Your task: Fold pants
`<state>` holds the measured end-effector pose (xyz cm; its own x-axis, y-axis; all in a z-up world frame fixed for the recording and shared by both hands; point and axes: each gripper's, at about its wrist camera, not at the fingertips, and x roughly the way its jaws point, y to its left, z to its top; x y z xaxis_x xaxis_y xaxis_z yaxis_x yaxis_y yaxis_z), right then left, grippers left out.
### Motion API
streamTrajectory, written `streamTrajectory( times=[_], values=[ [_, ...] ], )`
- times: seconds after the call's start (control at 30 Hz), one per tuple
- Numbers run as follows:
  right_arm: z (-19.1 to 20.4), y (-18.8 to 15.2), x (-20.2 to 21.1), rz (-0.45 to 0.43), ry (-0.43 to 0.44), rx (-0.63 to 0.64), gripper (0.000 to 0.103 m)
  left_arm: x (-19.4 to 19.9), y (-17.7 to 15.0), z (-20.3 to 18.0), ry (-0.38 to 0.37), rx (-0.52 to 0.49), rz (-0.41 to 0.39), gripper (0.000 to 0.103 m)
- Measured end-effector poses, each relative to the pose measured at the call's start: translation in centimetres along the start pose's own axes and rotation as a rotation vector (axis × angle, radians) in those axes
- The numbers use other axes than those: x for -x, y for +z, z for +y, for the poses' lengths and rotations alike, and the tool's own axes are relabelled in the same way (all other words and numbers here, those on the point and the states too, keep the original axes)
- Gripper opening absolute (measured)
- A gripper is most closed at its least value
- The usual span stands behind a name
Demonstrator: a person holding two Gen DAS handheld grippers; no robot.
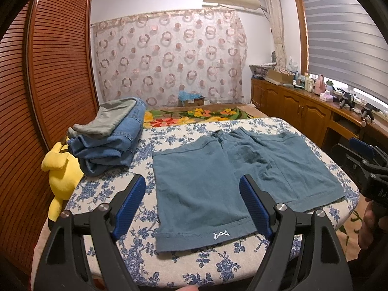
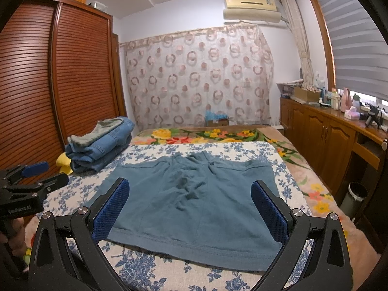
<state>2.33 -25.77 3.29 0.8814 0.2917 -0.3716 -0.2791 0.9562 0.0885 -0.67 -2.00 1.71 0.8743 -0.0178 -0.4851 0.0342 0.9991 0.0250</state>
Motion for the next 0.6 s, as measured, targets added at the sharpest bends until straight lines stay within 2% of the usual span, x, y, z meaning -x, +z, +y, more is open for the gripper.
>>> streamTrajectory(
  times=[0.1,0.23,0.6],
  values=[
    [-0.2,0.0,-0.2,0.009,0.001,0.0,0.102,-0.2,0.1,-1.6,-0.017,-0.008,0.027,0.081],
    [0.0,0.2,0.0,0.016,0.0,0.004,0.102,-2.2,-0.7,-0.9,-0.043,-0.017,0.054,0.081],
    [-2.3,-0.3,-1.4,0.045,-0.03,0.008,0.102,-4.9,-0.4,-1.8,-0.116,-0.073,0.098,0.081]
  ],
)
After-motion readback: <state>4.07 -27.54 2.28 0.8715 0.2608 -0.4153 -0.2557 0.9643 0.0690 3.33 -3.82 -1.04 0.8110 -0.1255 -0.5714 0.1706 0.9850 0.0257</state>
